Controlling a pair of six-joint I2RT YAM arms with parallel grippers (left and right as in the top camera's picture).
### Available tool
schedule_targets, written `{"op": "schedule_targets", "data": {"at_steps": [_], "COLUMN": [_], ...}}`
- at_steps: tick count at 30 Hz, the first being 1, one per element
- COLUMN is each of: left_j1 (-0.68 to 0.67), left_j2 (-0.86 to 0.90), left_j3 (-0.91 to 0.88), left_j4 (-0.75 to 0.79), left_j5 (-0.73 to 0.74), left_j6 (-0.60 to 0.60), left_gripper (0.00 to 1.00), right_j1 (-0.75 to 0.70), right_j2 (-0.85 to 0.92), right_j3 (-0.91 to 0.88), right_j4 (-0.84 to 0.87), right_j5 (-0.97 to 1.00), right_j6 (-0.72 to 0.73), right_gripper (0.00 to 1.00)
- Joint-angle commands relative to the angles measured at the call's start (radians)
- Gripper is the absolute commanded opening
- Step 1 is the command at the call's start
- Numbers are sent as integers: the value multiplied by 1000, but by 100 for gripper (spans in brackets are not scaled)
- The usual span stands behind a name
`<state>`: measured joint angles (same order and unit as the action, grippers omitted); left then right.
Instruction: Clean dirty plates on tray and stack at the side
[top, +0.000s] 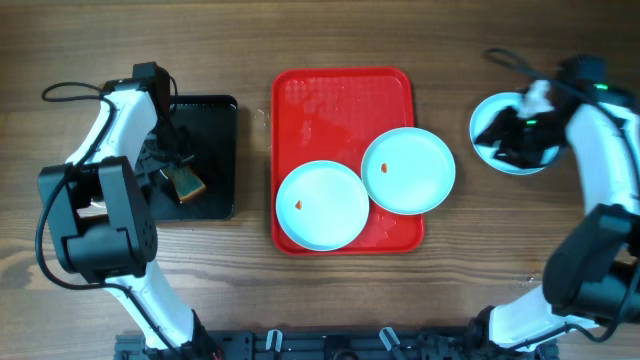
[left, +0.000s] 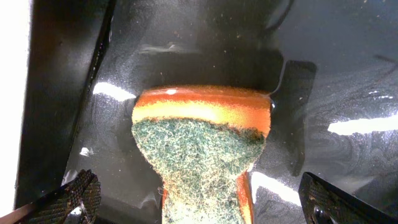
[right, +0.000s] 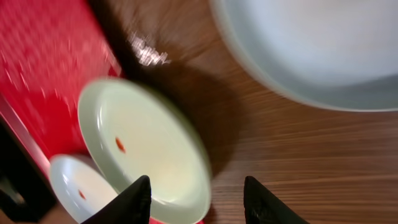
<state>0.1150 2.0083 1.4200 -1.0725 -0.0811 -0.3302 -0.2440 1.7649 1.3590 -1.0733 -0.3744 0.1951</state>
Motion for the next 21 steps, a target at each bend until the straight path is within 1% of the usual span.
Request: {"op": "schedule_targets", "data": {"at_steps": [1,3,4,9,10,12,15,16,21], "left_j1": [-1,-1,-1,-1,-1,-1,-1,-1,-1], "left_j2": [-18,-18,-18,-18,-18,-18,-18,-18,-18], "left_j3": [-3,-3,-3,-3,-3,-3,-3,-3,-3], "left_j4": [0,0,0,0,0,0,0,0,0], "left_j5": [-6,-6,-6,-6,-6,-6,-6,-6,-6], "left_j6": [9,9,9,9,9,9,9,9,9], "left_gripper": [100,100,100,100,100,100,100,100,100], "right_j1": [139,197,214,235,235,235,235,235,235], "right_j2": [-7,-7,-7,-7,-7,-7,-7,-7,-9], "right_j3": [-106,-166,-190,-256,-265,-271,-270,-270,-231], "right_j4": [24,79,109,203,211,229,266,275,317], "right_j5": [142,275,303,317,319,319,306,286,253], "right_j6": [-12,75,97,96,95,93,97,97,105], "right_gripper": [48,47,47,46,37,24,8,5,4]}}
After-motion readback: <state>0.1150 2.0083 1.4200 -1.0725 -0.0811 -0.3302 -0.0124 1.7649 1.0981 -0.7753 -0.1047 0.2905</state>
